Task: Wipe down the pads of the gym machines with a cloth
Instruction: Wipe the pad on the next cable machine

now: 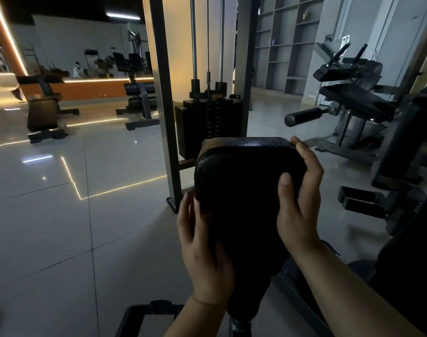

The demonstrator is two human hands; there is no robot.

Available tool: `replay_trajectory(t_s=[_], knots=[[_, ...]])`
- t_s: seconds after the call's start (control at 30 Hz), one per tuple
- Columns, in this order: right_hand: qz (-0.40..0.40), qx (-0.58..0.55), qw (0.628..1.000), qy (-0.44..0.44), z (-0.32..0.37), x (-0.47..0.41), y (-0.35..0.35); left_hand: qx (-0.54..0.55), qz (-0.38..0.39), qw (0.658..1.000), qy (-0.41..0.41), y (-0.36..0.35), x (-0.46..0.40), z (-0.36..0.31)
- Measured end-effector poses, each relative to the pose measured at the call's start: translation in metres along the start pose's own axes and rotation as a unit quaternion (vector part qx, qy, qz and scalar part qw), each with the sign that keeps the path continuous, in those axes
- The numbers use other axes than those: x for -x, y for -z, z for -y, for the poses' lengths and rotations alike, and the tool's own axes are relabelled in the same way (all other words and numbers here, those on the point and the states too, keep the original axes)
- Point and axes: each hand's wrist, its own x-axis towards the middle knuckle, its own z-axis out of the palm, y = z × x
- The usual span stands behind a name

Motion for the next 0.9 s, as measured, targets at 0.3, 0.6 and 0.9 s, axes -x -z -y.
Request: replay_trajectory(t_s=[0.3, 0.6, 0.9], knots=[[0.002, -0.017, 1.000, -0.022, 0.002, 0.001, 0.002, -0.202, 0.036, 0.976, -0.069, -0.022, -0.097, -0.053], [-0.005, 0.009, 1.000, 0.007, -0.001, 0.003, 0.000, -0.137, 0.059, 0.988, -0.032, -0.006, 0.016, 0.028], [-0.007, 0.026, 1.000, 0.014, -0.004, 0.002, 0.000, -0.087, 0.081, 0.991, 0.067, -0.006, 0.024, 0.027]])
